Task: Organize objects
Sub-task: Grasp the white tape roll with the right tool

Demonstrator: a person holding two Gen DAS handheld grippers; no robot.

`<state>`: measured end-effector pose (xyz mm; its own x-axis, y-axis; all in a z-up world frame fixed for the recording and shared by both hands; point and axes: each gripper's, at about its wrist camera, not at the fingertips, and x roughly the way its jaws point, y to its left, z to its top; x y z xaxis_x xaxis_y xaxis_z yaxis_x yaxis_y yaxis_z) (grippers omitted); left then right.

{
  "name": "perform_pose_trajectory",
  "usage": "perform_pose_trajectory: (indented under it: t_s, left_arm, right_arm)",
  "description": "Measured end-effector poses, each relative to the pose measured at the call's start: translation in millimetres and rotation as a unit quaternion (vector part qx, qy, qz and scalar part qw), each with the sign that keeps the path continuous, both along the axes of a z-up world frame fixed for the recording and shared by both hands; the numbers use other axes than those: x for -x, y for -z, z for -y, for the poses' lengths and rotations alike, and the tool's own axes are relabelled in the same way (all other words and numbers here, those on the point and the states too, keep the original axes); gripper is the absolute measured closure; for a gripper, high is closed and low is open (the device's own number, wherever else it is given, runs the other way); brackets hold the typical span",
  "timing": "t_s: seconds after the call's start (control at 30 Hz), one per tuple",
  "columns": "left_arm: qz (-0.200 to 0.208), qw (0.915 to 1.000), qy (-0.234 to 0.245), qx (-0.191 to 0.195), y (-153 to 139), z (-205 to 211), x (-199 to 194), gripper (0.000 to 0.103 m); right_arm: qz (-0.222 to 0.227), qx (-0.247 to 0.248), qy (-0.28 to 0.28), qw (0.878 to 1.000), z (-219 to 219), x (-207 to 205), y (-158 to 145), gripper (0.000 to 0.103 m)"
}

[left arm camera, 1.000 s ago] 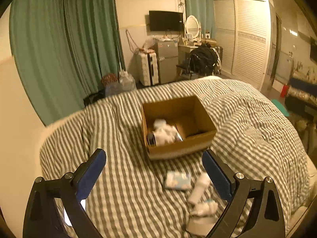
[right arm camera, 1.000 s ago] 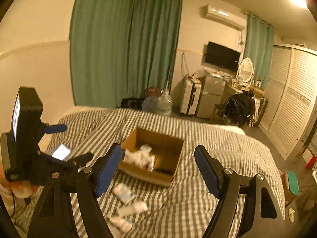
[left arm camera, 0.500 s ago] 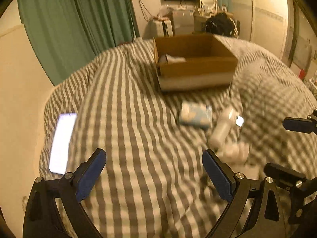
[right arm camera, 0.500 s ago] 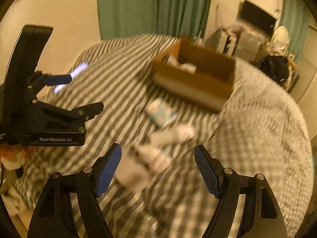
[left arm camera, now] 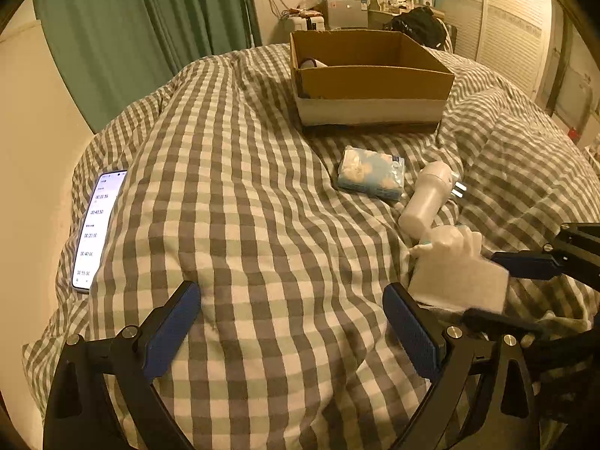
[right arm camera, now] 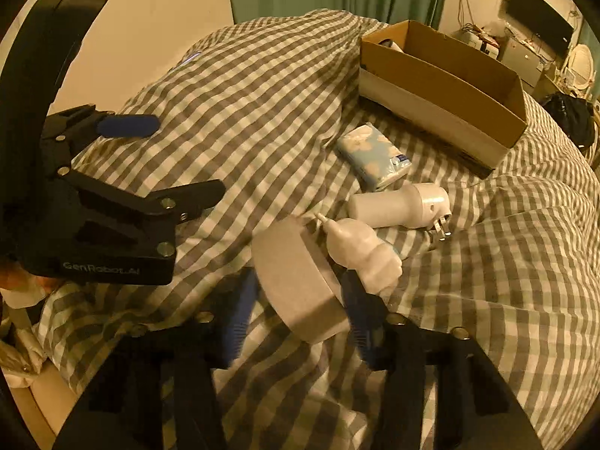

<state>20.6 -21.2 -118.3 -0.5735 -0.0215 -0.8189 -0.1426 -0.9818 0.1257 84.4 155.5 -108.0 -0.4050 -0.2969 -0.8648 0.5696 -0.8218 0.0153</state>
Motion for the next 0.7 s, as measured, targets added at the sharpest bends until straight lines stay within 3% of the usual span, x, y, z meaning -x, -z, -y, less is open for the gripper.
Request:
perform_pose_trajectory:
  t_s: [0.13,0.43,0.7]
  left_arm:
    - [0.003,1.0,-0.002,0.004,-1,-4,6,0.003]
    - [0.018,0.9983,0.047,-0.031,-3,-49,21,0.003]
    - [0.064,0.9919,0.097,-0.051,20,-98,35,0.003]
  right_arm:
    - [-0.014,0.022,0.011,1.0,-11,0,-15,0.071]
    - [-0.086,0.041,0.08,0.992,-65,2,-67,0.072]
    - [-0.089,0.039,0.131,0.987,-103,12,-65,0.073]
